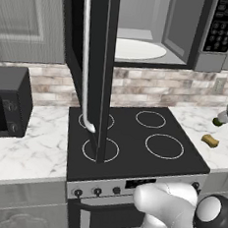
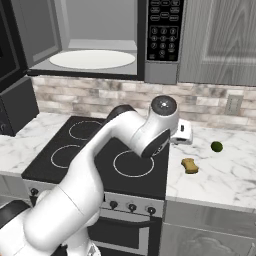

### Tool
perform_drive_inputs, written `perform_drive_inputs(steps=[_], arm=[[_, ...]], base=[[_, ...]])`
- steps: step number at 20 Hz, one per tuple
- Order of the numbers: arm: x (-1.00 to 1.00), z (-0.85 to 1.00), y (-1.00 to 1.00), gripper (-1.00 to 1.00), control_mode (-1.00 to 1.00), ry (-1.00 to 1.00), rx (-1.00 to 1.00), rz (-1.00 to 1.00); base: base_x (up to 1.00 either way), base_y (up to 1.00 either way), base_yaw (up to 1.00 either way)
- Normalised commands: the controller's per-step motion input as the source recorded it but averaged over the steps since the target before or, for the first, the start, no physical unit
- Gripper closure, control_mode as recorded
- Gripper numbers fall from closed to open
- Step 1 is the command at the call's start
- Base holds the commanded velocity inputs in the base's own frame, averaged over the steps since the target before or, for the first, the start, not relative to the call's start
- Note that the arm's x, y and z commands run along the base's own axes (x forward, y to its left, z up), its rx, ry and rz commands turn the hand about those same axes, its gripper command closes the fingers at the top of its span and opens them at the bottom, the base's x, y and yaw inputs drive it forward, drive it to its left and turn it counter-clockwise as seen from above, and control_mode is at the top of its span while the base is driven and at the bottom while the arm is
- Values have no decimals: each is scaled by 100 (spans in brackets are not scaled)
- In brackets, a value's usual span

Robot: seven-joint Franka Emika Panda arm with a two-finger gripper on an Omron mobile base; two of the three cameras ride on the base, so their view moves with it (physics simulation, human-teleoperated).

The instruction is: Place the sponge inside the microwave to prepare for sanitizing.

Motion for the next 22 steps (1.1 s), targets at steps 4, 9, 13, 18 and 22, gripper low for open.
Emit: perform_drive_inputs(steps=[4,9,13,18,22], arm=[[35,-31,-26,-100,-100,1,-5,13],[31,-28,-27,-100,-100,0,-7,10],[32,-26,-25,-100,-100,0,-6,9],[36,-22,-24,-100,-100,0,-6,10],[29,-19,-26,-100,-100,0,-7,10]], base=[[0,0,0],[0,0,0],[0,0,0],[0,0,0],[0,0,0]])
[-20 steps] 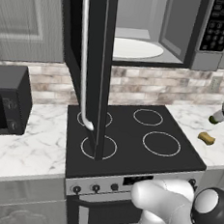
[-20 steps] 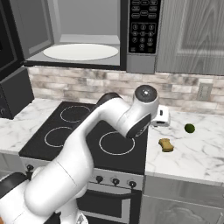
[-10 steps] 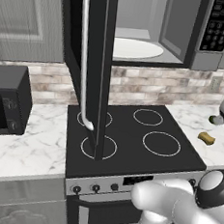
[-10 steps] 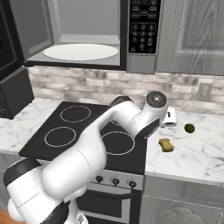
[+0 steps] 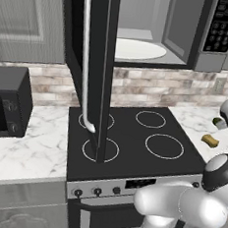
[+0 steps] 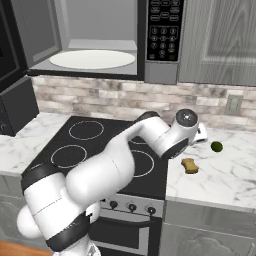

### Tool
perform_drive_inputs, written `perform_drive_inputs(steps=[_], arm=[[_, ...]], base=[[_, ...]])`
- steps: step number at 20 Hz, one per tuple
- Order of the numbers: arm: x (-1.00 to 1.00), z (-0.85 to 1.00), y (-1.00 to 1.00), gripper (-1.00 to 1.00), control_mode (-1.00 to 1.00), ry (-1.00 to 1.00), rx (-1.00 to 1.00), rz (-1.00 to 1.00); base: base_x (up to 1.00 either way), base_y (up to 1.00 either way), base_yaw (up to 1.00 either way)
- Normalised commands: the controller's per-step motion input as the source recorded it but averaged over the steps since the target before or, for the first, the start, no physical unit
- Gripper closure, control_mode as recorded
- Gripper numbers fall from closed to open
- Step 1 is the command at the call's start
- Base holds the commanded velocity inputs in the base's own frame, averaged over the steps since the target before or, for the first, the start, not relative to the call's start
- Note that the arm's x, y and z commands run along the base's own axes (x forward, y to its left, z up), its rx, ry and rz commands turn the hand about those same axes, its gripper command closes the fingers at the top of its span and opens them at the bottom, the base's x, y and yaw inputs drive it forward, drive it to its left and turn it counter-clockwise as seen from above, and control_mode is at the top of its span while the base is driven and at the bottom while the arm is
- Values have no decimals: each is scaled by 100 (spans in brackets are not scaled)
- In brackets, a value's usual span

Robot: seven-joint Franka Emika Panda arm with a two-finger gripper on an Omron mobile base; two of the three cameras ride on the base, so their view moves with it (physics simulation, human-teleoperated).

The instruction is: Place the sponge inside the microwave to prepare for sanitizing.

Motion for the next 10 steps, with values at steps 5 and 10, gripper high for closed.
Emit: perform_drive_inputs(steps=[5,10], arm=[[24,-24,-21,-100,-100,2,-8,9],[28,-23,-22,-100,-100,1,-9,8]], base=[[0,0,0],[0,0,0]])
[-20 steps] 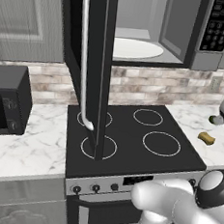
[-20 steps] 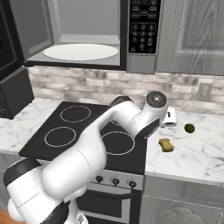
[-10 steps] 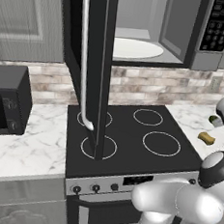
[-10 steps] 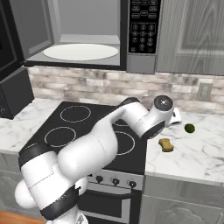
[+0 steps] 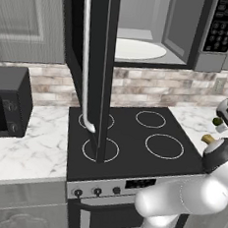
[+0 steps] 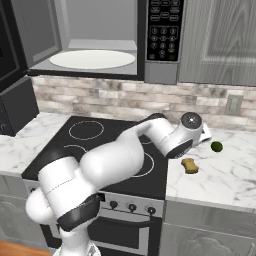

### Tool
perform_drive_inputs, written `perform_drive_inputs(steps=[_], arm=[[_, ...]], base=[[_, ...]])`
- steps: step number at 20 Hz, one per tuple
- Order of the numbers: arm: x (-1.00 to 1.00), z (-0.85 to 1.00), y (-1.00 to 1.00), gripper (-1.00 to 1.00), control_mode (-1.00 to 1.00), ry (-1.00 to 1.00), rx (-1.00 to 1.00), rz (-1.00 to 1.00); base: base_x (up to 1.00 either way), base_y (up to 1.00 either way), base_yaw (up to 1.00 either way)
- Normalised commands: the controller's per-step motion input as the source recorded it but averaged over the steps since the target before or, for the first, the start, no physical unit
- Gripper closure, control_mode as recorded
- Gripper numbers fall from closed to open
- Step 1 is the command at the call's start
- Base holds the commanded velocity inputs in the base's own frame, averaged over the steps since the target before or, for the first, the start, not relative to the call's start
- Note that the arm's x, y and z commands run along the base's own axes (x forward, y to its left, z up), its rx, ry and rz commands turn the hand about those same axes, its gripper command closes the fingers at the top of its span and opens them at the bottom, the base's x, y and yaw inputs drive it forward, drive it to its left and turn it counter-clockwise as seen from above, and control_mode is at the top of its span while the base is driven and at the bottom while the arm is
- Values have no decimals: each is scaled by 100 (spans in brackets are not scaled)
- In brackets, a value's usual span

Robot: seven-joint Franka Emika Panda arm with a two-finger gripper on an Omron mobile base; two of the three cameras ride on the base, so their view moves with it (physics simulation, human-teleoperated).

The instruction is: Place the sponge inside the microwave to prepare for sanitizing.

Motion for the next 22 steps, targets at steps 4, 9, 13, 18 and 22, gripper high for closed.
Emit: perform_drive_inputs(steps=[4,9,13,18,22], arm=[[26,-22,-19,-100,-100,4,-11,6],[14,-24,-16,-100,-100,7,-3,1],[5,-26,-12,-100,-100,12,0,0],[11,-26,-2,-100,-100,13,0,0],[16,-20,-2,-100,-100,7,0,0]], base=[[0,0,0],[0,0,0],[0,0,0],[0,0,0],[0,0,0]])
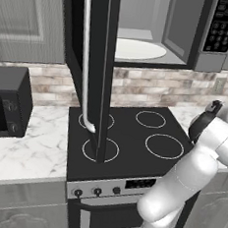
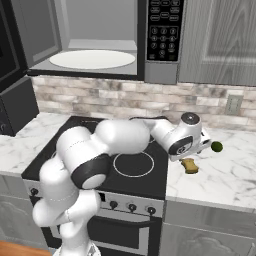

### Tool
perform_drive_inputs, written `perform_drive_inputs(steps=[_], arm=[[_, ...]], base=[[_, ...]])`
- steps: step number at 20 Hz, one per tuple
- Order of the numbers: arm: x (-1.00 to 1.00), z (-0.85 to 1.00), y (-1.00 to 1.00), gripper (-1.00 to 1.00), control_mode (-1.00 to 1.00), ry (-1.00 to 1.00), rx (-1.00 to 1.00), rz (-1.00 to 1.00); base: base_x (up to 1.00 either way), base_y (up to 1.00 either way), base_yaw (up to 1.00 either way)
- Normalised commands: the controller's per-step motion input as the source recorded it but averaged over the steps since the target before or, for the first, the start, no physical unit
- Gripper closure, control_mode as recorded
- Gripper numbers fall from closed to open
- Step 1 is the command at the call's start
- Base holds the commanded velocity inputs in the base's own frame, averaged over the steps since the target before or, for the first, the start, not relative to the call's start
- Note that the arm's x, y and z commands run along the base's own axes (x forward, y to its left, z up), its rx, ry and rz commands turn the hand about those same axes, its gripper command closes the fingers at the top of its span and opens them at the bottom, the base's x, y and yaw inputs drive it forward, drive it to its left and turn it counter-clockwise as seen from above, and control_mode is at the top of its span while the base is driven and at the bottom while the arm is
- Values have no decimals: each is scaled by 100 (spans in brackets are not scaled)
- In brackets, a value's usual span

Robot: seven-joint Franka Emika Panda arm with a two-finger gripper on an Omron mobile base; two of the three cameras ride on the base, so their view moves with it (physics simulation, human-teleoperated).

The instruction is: Place the sponge inside the microwave to prepare for sanitizing.

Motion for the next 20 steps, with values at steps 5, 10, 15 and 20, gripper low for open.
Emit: perform_drive_inputs(steps=[5,10,15,20], arm=[[15,-16,-1,-100,-100,0,0,0],[18,-20,-9,-100,-100,0,0,0],[23,-22,-10,-100,-100,5,1,-6],[21,-17,-8,-100,-100,5,3,-7]], base=[[0,0,0],[0,0,0],[0,0,0],[0,0,0]])
